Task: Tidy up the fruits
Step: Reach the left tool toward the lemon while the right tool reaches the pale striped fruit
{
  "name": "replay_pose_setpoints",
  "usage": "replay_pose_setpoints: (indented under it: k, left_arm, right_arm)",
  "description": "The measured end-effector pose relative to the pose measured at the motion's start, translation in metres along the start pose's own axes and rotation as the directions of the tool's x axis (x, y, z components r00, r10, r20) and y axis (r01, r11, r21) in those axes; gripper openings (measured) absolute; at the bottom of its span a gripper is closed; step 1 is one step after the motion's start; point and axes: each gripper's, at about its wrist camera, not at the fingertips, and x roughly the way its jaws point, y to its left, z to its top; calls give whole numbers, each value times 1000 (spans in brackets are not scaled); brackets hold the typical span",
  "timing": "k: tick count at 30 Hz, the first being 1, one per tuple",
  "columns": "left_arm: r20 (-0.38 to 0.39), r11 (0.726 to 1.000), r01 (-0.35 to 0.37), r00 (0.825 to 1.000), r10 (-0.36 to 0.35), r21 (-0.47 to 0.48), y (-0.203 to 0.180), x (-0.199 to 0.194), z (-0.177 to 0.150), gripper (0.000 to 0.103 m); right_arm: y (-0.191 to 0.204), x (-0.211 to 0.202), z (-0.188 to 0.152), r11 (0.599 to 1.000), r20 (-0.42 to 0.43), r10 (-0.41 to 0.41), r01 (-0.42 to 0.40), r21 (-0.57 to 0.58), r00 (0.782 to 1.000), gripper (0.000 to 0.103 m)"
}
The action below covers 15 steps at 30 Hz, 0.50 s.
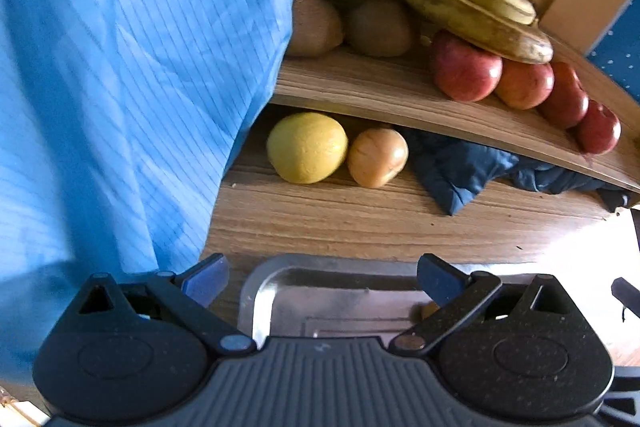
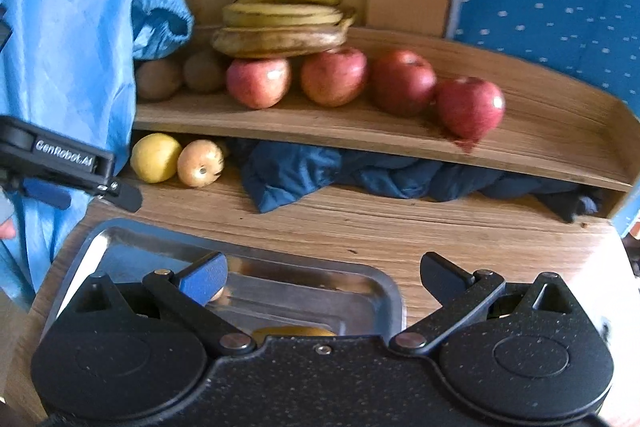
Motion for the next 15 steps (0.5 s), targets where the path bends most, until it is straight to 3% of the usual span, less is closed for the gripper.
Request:
replay_pose_setpoints:
  k: [15]
  left_arm:
    - [-31,1000,-1,1000,0,-30,8,19,29,102]
  right_arm:
    - [19,45,28,994,-42,72,-75,-78,997,102]
